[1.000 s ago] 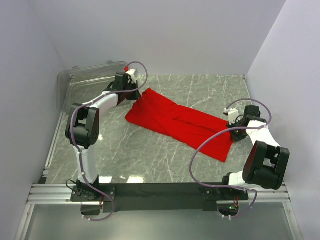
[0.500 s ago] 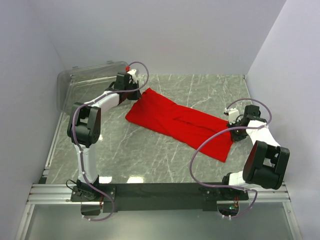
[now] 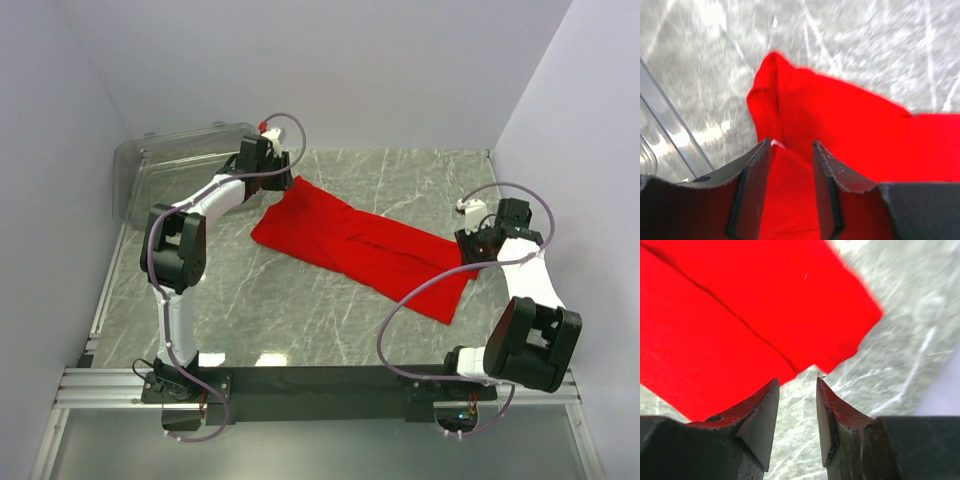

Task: Fold and stack the t-shirts
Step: Fold the tshirt

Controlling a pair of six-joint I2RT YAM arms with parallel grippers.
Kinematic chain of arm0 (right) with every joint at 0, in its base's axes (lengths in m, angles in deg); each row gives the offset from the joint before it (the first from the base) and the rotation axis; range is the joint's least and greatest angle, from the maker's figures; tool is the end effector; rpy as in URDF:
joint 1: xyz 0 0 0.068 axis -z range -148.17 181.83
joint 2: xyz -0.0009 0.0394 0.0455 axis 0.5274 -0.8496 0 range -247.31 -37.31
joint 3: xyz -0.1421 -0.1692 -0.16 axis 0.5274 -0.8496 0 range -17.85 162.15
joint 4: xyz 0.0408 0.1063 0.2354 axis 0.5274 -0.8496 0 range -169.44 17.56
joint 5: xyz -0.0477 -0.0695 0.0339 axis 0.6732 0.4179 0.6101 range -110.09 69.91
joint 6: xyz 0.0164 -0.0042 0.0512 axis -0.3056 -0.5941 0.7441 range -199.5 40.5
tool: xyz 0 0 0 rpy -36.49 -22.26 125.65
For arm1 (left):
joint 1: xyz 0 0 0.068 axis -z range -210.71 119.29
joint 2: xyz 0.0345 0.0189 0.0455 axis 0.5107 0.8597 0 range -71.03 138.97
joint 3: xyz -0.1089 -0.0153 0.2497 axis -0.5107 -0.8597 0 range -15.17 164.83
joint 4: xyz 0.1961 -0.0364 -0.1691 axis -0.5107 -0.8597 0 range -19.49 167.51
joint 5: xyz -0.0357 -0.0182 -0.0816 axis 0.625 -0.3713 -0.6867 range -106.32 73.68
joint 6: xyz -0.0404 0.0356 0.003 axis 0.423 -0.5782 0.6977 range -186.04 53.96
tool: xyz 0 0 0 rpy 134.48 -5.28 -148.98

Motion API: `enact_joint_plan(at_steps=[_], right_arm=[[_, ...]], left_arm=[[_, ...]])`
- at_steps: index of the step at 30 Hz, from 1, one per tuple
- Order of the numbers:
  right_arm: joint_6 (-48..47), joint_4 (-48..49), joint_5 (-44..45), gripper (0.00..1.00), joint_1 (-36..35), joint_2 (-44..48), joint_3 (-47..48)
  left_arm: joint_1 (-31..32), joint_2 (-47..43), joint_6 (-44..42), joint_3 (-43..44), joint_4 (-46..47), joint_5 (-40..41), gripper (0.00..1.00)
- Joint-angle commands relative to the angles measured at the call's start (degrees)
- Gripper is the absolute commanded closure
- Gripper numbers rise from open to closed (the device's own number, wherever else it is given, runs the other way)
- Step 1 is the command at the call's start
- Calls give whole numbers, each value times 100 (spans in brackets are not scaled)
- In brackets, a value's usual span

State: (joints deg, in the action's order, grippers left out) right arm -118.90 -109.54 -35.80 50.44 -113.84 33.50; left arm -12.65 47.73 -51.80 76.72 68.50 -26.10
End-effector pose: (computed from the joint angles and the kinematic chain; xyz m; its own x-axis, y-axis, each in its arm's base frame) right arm 0.2458 -0.0725 0.2245 -0.7676 -0.3863 -0.5114 -0.3874 0.9153 -0.1099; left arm 0.4555 -0.1549 0.2238 -0.6474 -0.0440 -0.7609 0.2858 0.9115 -0.2958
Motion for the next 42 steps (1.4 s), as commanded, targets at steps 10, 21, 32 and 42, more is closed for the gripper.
enact_joint_plan(at_steps=[10, 21, 32, 42], right_arm=[[-305, -693, -1242, 83, -15, 411, 253], [-209, -500, -996, 72, -16, 236, 340], [-68, -517, -935, 71, -7, -274, 859], [-200, -596, -759, 68, -7, -529, 955]], left_arm=[[101, -827, 140, -389, 93, -525, 67], [118, -2128, 527, -2395, 576, -78, 61], [127, -2120, 738, -2914, 725, 407, 61], [118, -2761, 668, -3397, 620, 749, 56]])
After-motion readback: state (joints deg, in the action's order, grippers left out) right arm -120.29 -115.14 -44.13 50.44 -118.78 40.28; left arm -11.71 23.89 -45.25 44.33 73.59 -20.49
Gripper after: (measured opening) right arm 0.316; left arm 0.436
